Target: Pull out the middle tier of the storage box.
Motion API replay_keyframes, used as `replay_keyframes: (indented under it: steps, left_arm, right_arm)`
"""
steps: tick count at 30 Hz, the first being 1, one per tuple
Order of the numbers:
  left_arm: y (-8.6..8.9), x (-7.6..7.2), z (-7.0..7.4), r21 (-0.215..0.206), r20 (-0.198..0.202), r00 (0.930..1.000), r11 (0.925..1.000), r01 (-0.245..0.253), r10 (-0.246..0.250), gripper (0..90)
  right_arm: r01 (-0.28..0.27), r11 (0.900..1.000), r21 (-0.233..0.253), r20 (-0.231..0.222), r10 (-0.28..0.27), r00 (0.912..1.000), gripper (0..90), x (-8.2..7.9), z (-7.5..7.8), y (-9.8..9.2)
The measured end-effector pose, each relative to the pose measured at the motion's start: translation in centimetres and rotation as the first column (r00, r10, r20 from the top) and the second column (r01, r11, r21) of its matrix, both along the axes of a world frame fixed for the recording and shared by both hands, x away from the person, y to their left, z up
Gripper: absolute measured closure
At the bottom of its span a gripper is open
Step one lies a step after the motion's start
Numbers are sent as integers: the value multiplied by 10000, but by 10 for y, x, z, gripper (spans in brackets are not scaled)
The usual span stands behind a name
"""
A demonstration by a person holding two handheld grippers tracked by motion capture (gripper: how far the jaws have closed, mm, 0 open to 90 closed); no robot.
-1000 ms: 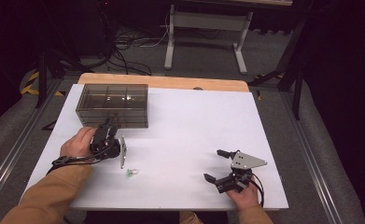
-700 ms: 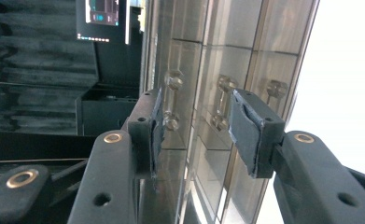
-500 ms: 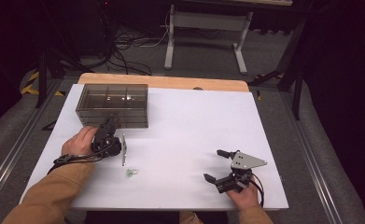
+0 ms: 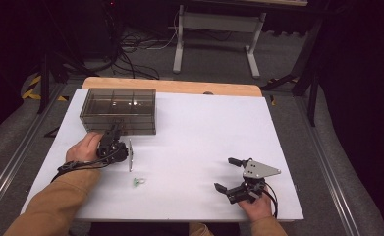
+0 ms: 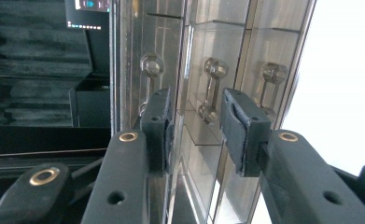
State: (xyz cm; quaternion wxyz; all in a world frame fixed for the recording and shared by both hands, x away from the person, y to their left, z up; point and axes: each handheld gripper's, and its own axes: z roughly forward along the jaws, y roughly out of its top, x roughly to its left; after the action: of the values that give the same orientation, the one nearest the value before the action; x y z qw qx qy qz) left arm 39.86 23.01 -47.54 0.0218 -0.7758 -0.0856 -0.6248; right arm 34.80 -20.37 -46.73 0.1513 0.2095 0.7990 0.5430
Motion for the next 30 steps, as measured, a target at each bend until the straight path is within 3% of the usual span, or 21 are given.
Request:
replay_keyframes:
  steps: [13, 22, 30]
  left_arm:
    - [1, 6, -4, 138, -106, 9996, 9996, -248, 249, 685]
    - [1, 7, -5, 202, 58, 9996, 9994, -280, 279, 699]
    - [0, 8, -8, 427, -55, 9997, 9988, -247, 249, 782]
  right_arm:
    - [-40, 10000, 9, -23, 40, 10000, 0, 0, 0, 0]
    - [-53, 10000, -2, -27, 53, 10000, 0, 0, 0, 0]
    - [-66, 10000, -17, -26, 66, 10000, 0, 0, 0, 0]
